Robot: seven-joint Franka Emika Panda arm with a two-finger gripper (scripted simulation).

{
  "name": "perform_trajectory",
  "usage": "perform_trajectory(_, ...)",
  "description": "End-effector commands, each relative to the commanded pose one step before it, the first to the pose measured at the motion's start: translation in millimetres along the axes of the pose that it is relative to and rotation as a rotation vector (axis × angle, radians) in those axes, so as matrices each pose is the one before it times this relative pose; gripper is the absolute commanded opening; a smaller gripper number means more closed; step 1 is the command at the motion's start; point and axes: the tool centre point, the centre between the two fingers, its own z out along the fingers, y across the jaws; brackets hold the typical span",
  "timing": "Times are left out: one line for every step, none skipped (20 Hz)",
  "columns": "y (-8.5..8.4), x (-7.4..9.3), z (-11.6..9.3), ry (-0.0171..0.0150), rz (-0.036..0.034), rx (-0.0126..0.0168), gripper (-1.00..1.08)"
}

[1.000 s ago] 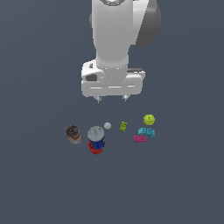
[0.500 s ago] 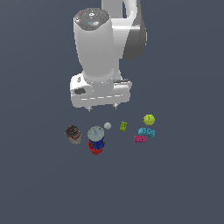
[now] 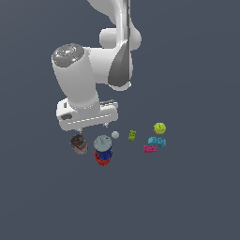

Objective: Pick up a designated object from a clutter of objects.

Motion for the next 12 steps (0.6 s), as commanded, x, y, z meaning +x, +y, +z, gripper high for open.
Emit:
perform_trajectory(19.1,-2.84,15.01,0.00476,-0.02967,-0.00212,1.0)
perform_trajectory(7.36,-1.71,5.93,0.00155,-0.01131,-0.00109,1.0)
perform_trajectory(6.96,-1.88,5.68,0.00138,-0.01079,-0.0012,1.0)
perform_trajectory(6.55,-2.02,5.4,0.00122,-0.01018,-0.00127,1.0)
perform_trajectory(6.12,-2.1,5.11,0.00107,-0.00963,-0.00132,1.0)
perform_trajectory(5.7,-2.15,4.82,0.00092,-0.00904,-0.00134,1.0)
perform_trajectory(5.28,-2.16,4.52,0.00079,-0.00848,-0.00134,1.0)
perform_trajectory(4.88,-2.15,4.22,0.00067,-0.00789,-0.00132,1.0)
perform_trajectory(4.47,-2.1,3.92,0.00056,-0.00732,-0.00128,1.0)
perform_trajectory(4.07,-2.03,3.62,0.00046,-0.00674,-0.00123,1.0)
perform_trajectory(3.68,-1.93,3.31,0.00038,-0.00617,-0.00117,1.0)
perform_trajectory(3.3,-1.81,3.0,0.0003,-0.00558,-0.00109,1.0)
